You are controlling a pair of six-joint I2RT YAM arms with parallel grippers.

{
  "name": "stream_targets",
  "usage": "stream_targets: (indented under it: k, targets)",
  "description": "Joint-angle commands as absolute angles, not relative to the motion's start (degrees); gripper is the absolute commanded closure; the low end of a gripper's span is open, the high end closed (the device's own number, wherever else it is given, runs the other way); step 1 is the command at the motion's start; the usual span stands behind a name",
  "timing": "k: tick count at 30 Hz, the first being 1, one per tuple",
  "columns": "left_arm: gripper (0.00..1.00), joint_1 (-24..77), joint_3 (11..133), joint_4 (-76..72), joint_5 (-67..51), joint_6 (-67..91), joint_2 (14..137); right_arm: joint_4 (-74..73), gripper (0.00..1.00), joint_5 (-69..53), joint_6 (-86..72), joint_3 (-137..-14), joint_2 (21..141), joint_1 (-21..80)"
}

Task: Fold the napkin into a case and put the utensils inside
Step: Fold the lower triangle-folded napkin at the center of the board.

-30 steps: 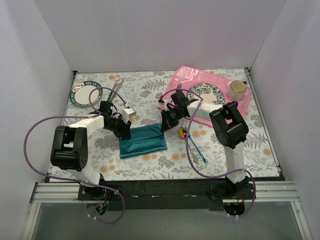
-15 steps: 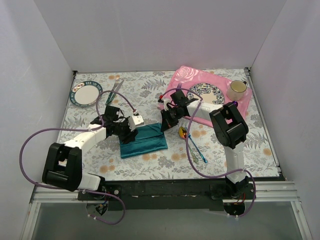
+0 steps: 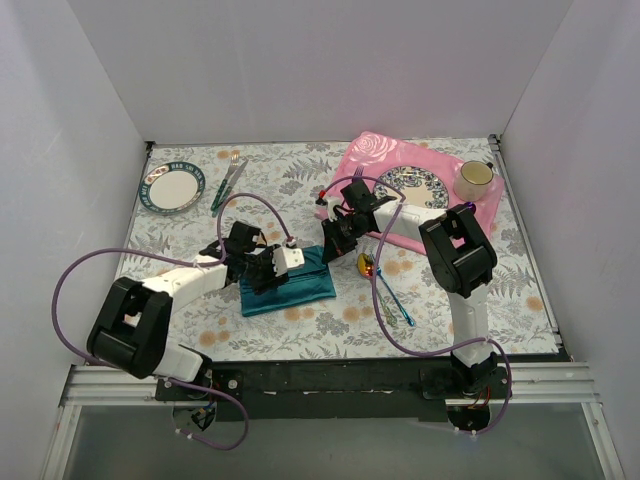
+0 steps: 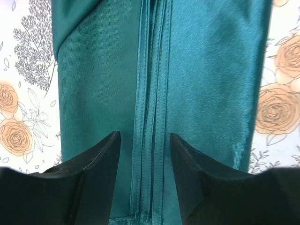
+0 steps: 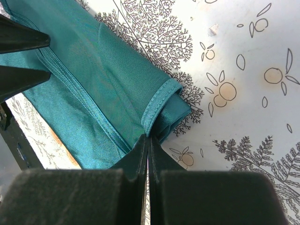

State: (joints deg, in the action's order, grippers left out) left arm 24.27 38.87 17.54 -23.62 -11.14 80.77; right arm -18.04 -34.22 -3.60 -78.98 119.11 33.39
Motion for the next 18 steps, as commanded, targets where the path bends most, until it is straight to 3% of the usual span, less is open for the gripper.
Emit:
stream_targets:
  k: [1,4,9,14,18]
  targets:
    - [0.57,24.70,38.50,16.08,-21.62,-12.83,81.47,-20.13,0.99,-32.78,-2.72,-80.42,118.74,33.05]
    - [0.66,24.70,38.41,16.70,-21.36,-13.36,81.83,-20.91,0.99,-33.57,-3.16,-80.94,118.13,32.96]
    - [0.79,24.79,38.23,17.31,-21.71,-13.36,81.74,-22.50,0.81,-35.42,-4.13,-82.09,116.11,33.05]
    - [0.81,24.70,38.58,18.02,-22.06,-13.10,81.91,-24.78,0.59,-36.74,-3.78,-80.25,111.72,33.05]
    - [0.82,24.70,39.02,18.19,-22.32,-12.83,82.00,-25.49,0.58,-38.23,-4.04,-76.91,108.64,32.96]
